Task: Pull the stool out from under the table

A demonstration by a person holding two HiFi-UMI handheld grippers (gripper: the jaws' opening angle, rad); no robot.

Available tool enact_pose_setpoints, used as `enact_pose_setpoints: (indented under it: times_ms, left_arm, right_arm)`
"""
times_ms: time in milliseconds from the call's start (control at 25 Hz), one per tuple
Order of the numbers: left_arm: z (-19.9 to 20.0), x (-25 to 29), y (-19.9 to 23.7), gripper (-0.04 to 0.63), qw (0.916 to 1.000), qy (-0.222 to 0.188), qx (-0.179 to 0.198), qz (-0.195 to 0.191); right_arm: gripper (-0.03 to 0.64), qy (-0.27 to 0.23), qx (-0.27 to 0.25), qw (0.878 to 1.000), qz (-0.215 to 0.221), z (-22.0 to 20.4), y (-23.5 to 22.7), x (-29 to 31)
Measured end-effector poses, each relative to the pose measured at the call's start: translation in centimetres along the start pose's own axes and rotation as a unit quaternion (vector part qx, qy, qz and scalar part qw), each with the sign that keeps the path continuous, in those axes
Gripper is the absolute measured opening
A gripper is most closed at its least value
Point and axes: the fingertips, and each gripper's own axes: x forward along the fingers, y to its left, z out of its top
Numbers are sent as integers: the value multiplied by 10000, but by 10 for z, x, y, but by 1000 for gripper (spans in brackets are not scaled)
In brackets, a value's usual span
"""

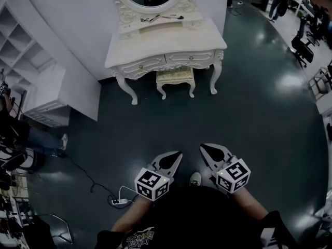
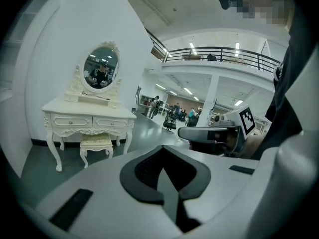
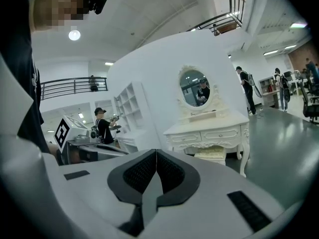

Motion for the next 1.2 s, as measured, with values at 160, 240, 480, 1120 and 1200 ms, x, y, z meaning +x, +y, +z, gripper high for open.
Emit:
enact_pose_setpoints:
  times_ms: [160, 240, 480, 1120, 1200]
  left_arm:
    - [1, -2, 2, 8, 10000, -1, -32, 76]
    - [2, -4, 8, 8, 9999, -1, -34, 128]
    - [10, -17, 46, 8, 9995, 22, 126, 292]
    - [43, -46, 203, 8, 9998, 115, 94, 130]
    - [45, -47, 224, 8, 9999, 123, 67, 101]
  right_arm:
    - [28, 50, 25, 10000, 54, 0, 1, 1]
    - [29, 101, 46, 9999, 43, 0, -1, 5]
    - [28, 168, 90, 9998, -29, 5, -3, 36]
    - [28, 26, 244, 9976, -644, 40, -4, 173]
    - [28, 15, 251, 9971, -717, 43, -6, 191]
